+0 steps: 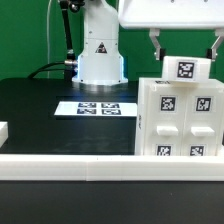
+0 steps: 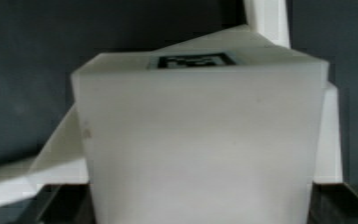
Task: Assemble cabinet
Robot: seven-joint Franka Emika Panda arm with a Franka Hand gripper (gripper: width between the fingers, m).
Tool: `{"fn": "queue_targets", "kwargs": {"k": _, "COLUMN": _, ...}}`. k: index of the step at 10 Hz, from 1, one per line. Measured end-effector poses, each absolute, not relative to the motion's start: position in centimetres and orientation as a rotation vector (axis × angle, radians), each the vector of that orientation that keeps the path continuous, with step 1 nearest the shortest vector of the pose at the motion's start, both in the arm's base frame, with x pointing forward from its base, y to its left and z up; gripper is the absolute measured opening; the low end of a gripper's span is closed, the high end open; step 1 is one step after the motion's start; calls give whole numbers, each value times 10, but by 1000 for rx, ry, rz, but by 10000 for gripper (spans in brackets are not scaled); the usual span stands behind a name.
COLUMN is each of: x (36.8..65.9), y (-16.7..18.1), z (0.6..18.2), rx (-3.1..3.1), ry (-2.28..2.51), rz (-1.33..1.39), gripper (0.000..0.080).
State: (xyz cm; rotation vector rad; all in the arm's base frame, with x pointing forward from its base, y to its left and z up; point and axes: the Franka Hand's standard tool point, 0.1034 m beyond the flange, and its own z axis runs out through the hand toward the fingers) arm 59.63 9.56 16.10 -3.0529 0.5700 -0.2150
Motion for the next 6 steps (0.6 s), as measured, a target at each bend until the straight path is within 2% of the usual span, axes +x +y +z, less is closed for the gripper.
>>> {"fn": "queue_targets", "kwargs": {"k": 4, "x": 599, "y": 104, "z": 161, "rx": -2829, "ry": 1119, "rz": -277, "gripper": 561}}
{"fn": "queue_targets", "kwargs": {"k": 6, "x": 600, "y": 104, "z": 160, "rx": -2761, "ry": 1247, "rz": -273, "gripper": 561}}
